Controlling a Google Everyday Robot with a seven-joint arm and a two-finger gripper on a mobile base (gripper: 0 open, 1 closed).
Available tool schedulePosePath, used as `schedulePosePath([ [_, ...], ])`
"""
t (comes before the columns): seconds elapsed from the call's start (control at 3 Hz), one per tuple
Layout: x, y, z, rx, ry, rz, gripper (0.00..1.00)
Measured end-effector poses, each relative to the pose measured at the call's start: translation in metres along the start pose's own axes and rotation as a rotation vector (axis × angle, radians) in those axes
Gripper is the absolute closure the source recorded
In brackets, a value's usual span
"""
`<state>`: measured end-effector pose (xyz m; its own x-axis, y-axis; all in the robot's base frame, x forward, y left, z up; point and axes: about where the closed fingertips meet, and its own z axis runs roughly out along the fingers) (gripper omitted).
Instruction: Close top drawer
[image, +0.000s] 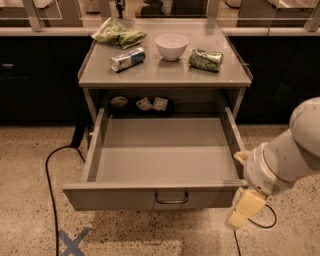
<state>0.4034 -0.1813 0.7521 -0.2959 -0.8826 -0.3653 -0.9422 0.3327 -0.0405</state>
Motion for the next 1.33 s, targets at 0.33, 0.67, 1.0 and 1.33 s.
schedulePosePath([
  [0.33,0.024,0.034,0.028,-0.065,-0.009,0.071,0.0],
  [0.67,0.036,0.068,0.056,-0.156,-0.027,0.117,0.0],
  [1.0,0.032,0.086,0.078,-0.241,-0.034,0.088,0.0],
  [1.33,0.033,0.073,0.076,-0.216,-0.003,0.073,0.0],
])
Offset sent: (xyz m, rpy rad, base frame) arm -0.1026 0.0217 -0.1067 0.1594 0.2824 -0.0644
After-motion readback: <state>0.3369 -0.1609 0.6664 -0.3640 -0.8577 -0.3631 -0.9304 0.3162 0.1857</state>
